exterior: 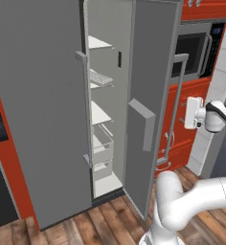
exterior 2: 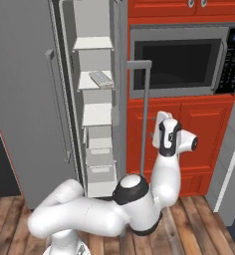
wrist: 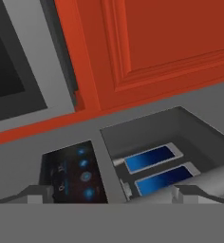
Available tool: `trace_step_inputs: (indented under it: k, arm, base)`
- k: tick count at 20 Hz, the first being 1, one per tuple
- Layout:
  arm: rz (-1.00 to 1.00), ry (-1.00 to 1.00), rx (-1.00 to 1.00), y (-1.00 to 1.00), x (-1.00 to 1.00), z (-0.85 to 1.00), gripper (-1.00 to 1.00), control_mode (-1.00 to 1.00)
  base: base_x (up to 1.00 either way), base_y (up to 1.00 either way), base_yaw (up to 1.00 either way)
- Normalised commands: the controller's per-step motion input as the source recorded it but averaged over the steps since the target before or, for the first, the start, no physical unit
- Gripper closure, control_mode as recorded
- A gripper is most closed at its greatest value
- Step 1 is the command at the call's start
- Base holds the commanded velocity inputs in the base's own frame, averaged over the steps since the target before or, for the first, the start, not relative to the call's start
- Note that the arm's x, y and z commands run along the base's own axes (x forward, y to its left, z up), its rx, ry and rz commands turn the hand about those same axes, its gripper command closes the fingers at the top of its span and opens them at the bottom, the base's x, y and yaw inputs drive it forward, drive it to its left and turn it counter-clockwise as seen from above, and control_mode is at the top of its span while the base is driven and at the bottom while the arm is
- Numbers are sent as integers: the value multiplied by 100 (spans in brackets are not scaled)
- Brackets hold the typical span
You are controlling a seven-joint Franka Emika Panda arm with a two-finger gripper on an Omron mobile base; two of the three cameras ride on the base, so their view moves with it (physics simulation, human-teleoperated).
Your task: The ice cube tray has been filled with water. Take the tray and place it in the freezer to make ice. Close the freezer door after placing the tray.
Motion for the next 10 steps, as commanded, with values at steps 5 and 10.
trace_step_inputs:
  k: [5,10]
  arm:
    - [0,0,0,-24,29,-11,-100,-100]
    - [1,0,0,3,35,-27,-100,-100]
  base:
    - [0,0,0]
    - [0,0,0]
